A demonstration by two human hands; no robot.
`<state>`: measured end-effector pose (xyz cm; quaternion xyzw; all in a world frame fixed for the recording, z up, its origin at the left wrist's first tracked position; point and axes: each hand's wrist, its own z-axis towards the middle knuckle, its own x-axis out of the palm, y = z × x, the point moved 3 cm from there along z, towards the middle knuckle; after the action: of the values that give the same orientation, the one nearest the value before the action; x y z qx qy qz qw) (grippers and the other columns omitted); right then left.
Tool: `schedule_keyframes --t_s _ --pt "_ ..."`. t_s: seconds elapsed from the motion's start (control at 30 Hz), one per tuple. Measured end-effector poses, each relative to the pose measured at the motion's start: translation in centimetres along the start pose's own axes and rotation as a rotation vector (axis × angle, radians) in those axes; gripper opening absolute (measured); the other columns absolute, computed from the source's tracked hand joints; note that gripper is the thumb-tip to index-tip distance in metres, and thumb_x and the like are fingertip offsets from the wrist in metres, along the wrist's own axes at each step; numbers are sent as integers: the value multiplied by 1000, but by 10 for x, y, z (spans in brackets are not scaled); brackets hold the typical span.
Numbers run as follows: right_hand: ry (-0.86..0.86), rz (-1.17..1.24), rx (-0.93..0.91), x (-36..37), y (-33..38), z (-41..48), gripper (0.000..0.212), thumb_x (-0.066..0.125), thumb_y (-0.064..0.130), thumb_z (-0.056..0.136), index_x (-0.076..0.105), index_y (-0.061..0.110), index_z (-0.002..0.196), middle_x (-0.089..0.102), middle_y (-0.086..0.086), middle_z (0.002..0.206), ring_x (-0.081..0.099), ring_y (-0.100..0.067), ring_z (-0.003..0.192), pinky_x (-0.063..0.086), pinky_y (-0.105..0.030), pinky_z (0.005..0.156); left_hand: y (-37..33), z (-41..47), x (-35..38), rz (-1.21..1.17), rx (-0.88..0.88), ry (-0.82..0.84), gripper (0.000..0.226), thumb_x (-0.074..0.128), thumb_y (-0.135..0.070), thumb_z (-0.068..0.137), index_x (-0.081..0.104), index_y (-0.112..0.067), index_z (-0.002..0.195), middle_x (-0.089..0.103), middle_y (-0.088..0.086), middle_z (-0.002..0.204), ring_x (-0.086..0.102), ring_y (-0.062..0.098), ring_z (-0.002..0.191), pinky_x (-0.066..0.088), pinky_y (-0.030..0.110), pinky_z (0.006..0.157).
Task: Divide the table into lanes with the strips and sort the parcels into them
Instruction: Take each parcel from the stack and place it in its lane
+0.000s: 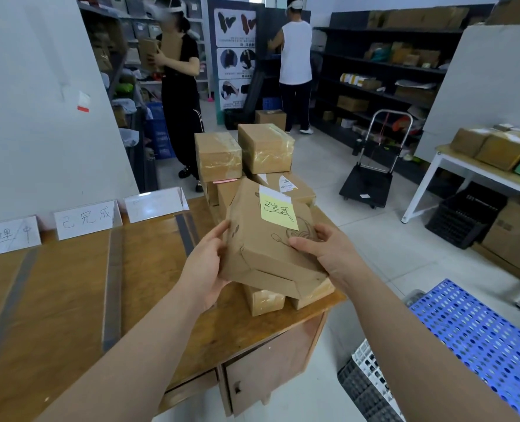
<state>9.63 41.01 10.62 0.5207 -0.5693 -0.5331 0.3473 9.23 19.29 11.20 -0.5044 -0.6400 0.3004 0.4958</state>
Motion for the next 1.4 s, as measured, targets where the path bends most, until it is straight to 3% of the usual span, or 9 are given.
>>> schedule_keyframes --t_s 0.07,0.17,0.33,0.5,0.7,0.93,1.1,1.27,1.4 --pt "-7 -5 -21 4 1 -1 95 89 37 61 43 17 142 56 7 120 59 -9 98 53 -25 73 1 -1 1 108 -14 5 31 45 -39 102 56 -36 131 66 4 114 62 22 100 53 37 73" --pt "-12 -45 -62 11 4 -1 82 87 30 67 46 21 138 55 12 113 56 -7 100 51 -24 76 7 4 -5 286 9 7 63 61 -68 79 51 -36 133 64 -1 120 59 21 107 49 41 93" --pt "24 -46 -137 30 10 1 63 84 26 71 49 27 123 59 14 112 58 -5 100 53 -28 82 10 9 -24 279 60 -85 63 69 -38 87 40 -38 142 57 -3 125 54 20 108 48 38 88" --pt "104 -52 -97 66 15 6 66 79 42 75 52 22 131 65 5 118 65 -15 103 56 -40 89 1 3 -55 198 125 -171 55 63 -42 89 43 -41 140 60 -6 127 57 17 112 47 45 101" --pt "216 -111 -117 131 33 1 51 67 43 86 51 28 132 62 8 118 60 -14 106 52 -38 91 -22 -5 -113 148 145 -322 49 56 -45 94 45 -39 141 57 -4 128 53 19 116 42 48 106" --pt "334 -153 -127 241 53 -1 46 65 42 88 52 29 131 63 9 117 60 -12 104 52 -39 92 -53 -12 -207 193 165 -424 29 42 -43 102 51 -36 128 61 -8 110 56 11 101 44 32 82" --pt "395 -159 -104 330 57 1 49 65 42 88 52 26 132 63 7 119 60 -15 107 51 -43 96 -82 -5 -289 336 117 -488 37 36 -48 102 49 -32 133 59 -3 116 54 19 109 43 45 103" --pt "398 -200 -83 406 57 7 49 62 40 90 50 24 134 61 7 121 57 -14 107 50 -37 93 -112 9 -359 529 84 -435 36 33 -41 106 47 -30 136 58 -1 122 54 18 108 40 33 86" --pt "398 -231 -57 452 53 19 43 59 36 94 50 23 134 60 7 122 55 -11 105 44 -25 75 -120 35 -403 531 46 -370 33 36 -37 105 53 -27 132 63 -3 121 60 18 108 49 35 90"
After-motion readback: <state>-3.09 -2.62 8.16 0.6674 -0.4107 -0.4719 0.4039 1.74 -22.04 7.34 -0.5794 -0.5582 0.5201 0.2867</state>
